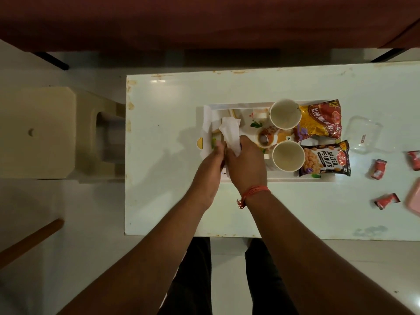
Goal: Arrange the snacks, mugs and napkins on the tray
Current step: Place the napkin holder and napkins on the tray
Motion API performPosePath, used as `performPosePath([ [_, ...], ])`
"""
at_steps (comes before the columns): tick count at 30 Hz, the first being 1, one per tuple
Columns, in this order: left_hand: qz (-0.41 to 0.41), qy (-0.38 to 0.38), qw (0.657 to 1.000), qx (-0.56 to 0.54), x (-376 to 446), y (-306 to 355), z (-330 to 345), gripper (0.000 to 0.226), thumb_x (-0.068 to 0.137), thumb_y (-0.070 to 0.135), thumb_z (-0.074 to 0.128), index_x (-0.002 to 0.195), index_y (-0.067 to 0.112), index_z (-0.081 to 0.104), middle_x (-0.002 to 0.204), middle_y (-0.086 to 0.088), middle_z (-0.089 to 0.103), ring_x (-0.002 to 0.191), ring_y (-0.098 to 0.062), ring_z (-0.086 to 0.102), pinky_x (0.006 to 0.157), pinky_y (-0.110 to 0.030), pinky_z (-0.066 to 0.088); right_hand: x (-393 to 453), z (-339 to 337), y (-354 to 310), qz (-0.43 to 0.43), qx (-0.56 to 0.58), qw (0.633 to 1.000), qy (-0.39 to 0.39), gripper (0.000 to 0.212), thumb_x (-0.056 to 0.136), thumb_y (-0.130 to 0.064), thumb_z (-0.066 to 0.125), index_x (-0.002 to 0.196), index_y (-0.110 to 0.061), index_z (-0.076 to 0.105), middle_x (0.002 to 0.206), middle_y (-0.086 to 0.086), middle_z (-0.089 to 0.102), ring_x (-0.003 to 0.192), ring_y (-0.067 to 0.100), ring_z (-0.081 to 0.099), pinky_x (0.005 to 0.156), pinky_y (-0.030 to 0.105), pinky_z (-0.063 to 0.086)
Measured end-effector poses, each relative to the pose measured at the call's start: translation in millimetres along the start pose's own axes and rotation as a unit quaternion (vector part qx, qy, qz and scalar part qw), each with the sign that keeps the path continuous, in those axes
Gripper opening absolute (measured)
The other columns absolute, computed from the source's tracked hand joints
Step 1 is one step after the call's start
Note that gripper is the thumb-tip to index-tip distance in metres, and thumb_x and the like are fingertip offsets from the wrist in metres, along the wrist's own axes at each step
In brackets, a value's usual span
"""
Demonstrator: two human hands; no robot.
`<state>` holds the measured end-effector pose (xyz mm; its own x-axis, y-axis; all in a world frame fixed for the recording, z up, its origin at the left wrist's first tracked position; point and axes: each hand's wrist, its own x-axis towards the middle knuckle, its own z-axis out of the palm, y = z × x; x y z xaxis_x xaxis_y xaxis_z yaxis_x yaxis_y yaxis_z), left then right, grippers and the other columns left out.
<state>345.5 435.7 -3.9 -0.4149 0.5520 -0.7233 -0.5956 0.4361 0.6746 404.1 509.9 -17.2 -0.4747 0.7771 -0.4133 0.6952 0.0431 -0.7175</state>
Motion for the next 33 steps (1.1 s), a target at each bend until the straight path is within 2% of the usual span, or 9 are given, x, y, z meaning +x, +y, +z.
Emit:
performPosePath([
  [2, 0.016, 0.06, 0.995, 0.081, 7.1, 8.6, 0.8, 0.043, 0.082, 0.069, 0.049, 0.113, 0.042, 0.063, 0.117, 0.011, 0.068, 0.113, -0.006, 0.062, 0.105, -0.041, 0.047, -2.4, 0.1, 0.2, -0.036, -0.031, 0.999, -0.006, 0.034, 0.089, -0.011, 0.058, 0.123, -0.014, 0.059, 0.106, 0.003, 0.066, 0.1, 0.022, 0.062, 0.08, 0.036, 0.052],
  [5, 0.041, 0.115, 0.982, 0.146, 18.7, 30.3, 4.4, 0.056, 0.078, 0.063, 0.061, 0.122, 0.03, 0.056, 0.109, 0.014, 0.063, 0.104, -0.009, 0.062, 0.094, -0.044, 0.054, -6.0, 3.2, 1.3, -0.084, -0.076, 0.994, -0.011, 0.049, 0.087, -0.003, 0.06, 0.135, -0.013, 0.051, 0.117, 0.007, 0.063, 0.104, 0.023, 0.059, 0.08, 0.036, 0.053],
  [9, 0.051, 0.101, 0.949, 0.295, 42.9, 55.8, 7.2, 0.068, 0.079, 0.055, 0.068, 0.135, 0.025, 0.045, 0.13, 0.0, 0.054, 0.11, -0.019, 0.057, 0.088, -0.042, 0.056, -4.5, 8.1, 1.0, -0.109, -0.096, 0.989, -0.005, 0.052, 0.083, 0.008, 0.057, 0.134, -0.001, 0.051, 0.117, 0.016, 0.06, 0.101, 0.028, 0.058, 0.08, 0.034, 0.052],
  [11, 0.066, 0.107, 0.924, 0.362, 56.8, 65.2, 6.0, 0.055, 0.082, 0.041, 0.068, 0.13, 0.023, 0.05, 0.121, -0.002, 0.057, 0.097, -0.018, 0.058, 0.08, -0.032, 0.057, -4.5, 9.1, 1.0, -0.121, -0.089, 0.989, -0.006, 0.052, 0.081, 0.008, 0.057, 0.132, -0.002, 0.051, 0.118, 0.017, 0.059, 0.101, 0.03, 0.058, 0.082, 0.034, 0.051],
  [13, 0.09, 0.115, 0.9, 0.41, 68.6, 75.4, 5.6, 0.035, 0.085, 0.022, 0.064, 0.119, 0.022, 0.058, 0.11, 0.0, 0.06, 0.087, -0.014, 0.056, 0.064, -0.017, 0.048, -5.0, 10.0, 2.6, -0.107, -0.09, 0.99, -0.005, 0.052, 0.085, 0.003, 0.061, 0.135, -0.007, 0.05, 0.123, 0.014, 0.058, 0.106, 0.028, 0.058, 0.087, 0.033, 0.049],
  [15, 0.104, 0.122, 0.889, 0.43, 79.5, 82.9, 5.9, 0.028, 0.085, 0.01, 0.059, 0.111, 0.021, 0.063, 0.104, 0.001, 0.06, 0.085, -0.013, 0.056, 0.056, -0.013, 0.04, -5.5, 12.1, 6.8, -0.078, -0.102, 0.992, 0.007, 0.051, 0.088, -0.005, 0.063, 0.137, -0.012, 0.048, 0.123, 0.009, 0.059, 0.107, 0.025, 0.059, 0.089, 0.035, 0.052],
  [18, 0.111, 0.118, 0.887, 0.433, 93.5, 84.7, 5.8, 0.027, 0.086, 0.005, 0.059, 0.106, 0.021, 0.065, 0.1, 0.002, 0.058, 0.086, -0.015, 0.058, 0.055, -0.017, 0.046, -8.7, 13.3, 13.9, -0.041, -0.127, 0.991, 0.024, 0.042, 0.093, -0.017, 0.061, 0.133, -0.017, 0.05, 0.116, 0.002, 0.063, 0.102, 0.022, 0.062, 0.083, 0.038, 0.055],
  [22, 0.13, 0.115, 0.873, 0.455, 109.1, 77.6, 1.4, 0.023, 0.087, 0.008, 0.061, 0.104, 0.021, 0.066, 0.1, 0.003, 0.059, 0.088, -0.014, 0.057, 0.055, -0.013, 0.04, -14.7, 16.9, 22.0, -0.01, -0.153, 0.988, 0.027, 0.023, 0.097, -0.026, 0.056, 0.118, -0.018, 0.054, 0.108, 0.001, 0.064, 0.095, 0.024, 0.065, 0.076, 0.037, 0.053],
  [33, 0.183, 0.097, 0.818, 0.536, 133.7, 57.0, 17.4, 0.017, 0.084, 0.005, 0.061, 0.095, 0.017, 0.064, 0.1, -0.003, 0.067, 0.092, -0.02, 0.063, 0.073, -0.028, 0.051, -17.9, 35.2, 38.8, 0.096, -0.13, 0.986, 0.036, 0.023, 0.101, -0.035, 0.046, 0.109, -0.019, 0.06, 0.091, 0.002, 0.07, 0.08, 0.026, 0.066, 0.07, 0.036, 0.054],
])
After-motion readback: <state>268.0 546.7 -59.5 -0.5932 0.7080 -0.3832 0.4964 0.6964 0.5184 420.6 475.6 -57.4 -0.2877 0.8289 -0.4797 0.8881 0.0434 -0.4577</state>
